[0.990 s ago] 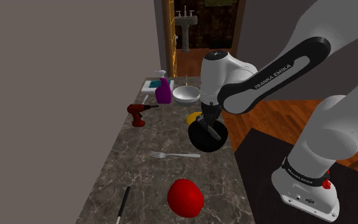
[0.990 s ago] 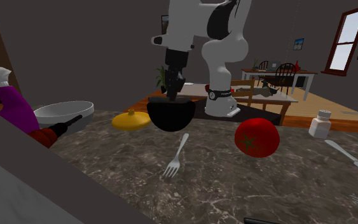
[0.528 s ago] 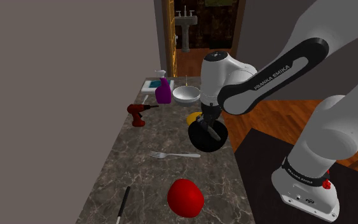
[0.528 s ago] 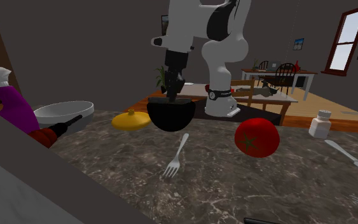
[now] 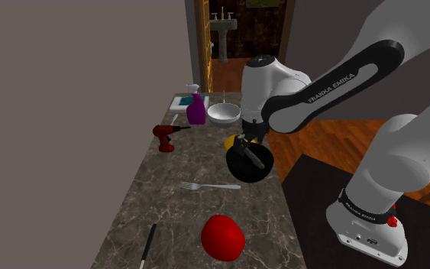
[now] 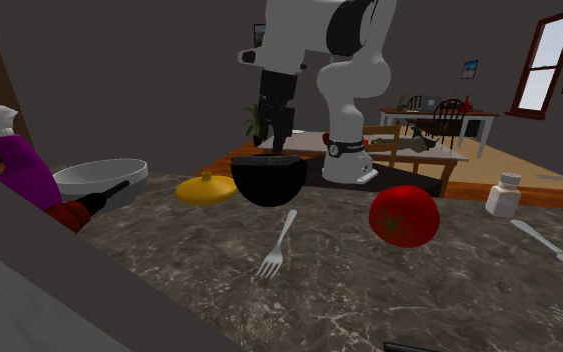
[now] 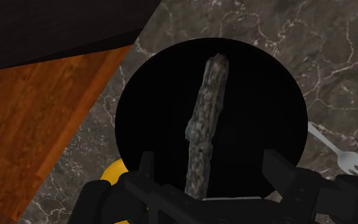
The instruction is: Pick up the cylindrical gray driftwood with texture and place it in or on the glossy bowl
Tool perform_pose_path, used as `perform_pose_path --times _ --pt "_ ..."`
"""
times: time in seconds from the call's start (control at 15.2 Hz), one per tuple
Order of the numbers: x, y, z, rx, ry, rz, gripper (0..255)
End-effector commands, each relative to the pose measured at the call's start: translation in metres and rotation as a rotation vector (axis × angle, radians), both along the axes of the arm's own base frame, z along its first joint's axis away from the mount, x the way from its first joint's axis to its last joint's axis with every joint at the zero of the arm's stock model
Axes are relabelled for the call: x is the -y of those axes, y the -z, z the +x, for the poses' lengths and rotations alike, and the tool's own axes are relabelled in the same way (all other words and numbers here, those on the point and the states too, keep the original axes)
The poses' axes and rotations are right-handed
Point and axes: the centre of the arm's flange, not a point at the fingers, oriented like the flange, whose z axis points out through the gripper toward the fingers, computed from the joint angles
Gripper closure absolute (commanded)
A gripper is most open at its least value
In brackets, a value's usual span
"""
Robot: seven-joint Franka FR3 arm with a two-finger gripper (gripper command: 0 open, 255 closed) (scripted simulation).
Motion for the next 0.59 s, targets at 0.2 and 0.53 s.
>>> perform_pose_path --times 0.2,0.53 --pt "-0.006 -0.033 -0.003 -0.002 0.000 0.000 0" --pt "-0.006 -0.033 -0.003 -0.002 0.000 0.000 0"
